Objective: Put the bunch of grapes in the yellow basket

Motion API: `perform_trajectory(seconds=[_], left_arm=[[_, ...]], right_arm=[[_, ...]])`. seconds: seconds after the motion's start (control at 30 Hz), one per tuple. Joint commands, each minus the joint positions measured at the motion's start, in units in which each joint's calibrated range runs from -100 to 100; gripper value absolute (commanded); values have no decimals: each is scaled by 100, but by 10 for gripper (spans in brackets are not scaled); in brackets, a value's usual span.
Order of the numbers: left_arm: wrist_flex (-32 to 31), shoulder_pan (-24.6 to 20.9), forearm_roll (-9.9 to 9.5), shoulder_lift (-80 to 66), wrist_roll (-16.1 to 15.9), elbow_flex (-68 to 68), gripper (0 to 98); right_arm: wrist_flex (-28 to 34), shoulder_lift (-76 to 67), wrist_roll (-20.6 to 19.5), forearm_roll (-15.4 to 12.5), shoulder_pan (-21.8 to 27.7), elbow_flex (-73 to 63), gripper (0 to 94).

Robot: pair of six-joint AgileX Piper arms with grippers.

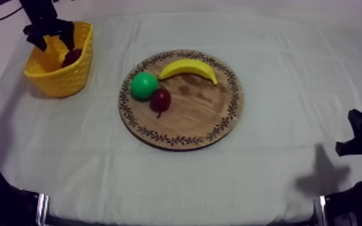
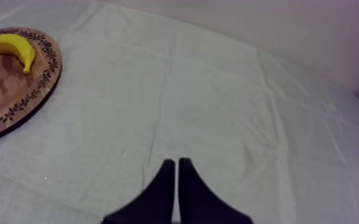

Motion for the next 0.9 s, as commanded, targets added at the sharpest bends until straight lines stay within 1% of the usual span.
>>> perform_trajectory(seconds=[0.0, 0.17, 0.27, 0.4, 0.57, 0.7, 0.87], left_arm=[[16, 4, -9, -23, 5, -1, 949], [47, 19, -14, -154, 25, 32, 952], [65, 41, -17, -299, 77, 88, 934], [53, 84, -28, -570, 232, 221, 878], [-163, 175, -32, -1066, 393, 504, 785], [-316, 236, -27, -1513, 468, 813, 736], [-597, 282, -49, -2085, 481, 1320, 671]], right_arm=[[0, 0, 1, -2, 0, -4, 3], [0, 0, 1, -2, 0, -4, 3], [0, 0, 1, -2, 0, -4, 3], [0, 0, 1, -2, 0, -4, 3], [0, 0, 1, -2, 0, -4, 3], [0, 0, 1, -2, 0, -4, 3], [0, 0, 1, -2, 0, -4, 3]])
